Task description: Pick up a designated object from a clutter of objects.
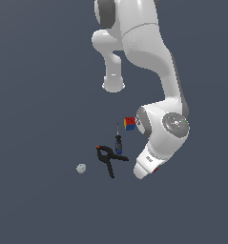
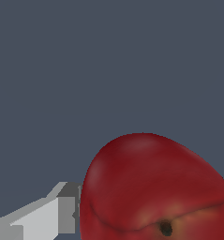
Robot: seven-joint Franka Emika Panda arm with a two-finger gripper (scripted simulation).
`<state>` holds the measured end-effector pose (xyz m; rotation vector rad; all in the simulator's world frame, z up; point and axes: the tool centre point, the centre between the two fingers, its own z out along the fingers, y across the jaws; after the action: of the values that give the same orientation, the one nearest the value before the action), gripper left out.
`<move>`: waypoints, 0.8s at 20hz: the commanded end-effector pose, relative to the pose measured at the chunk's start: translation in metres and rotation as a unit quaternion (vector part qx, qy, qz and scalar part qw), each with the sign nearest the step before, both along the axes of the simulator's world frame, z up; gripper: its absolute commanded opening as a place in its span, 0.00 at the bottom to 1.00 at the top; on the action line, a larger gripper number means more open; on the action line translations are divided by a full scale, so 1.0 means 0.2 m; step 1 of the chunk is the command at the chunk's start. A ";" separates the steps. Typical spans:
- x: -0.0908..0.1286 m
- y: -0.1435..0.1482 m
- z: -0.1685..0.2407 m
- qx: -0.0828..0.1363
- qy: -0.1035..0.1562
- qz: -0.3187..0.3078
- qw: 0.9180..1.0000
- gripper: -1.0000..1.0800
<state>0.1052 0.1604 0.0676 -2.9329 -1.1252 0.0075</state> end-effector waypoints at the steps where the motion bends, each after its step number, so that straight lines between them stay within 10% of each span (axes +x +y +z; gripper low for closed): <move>1: -0.01 -0.03 0.07 0.000 -0.002 0.000 1.000 0.00; 16: -0.23 -0.32 0.71 0.000 -0.002 0.000 1.000 0.00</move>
<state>0.0640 0.1024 0.1930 -2.9335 -1.1257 0.0058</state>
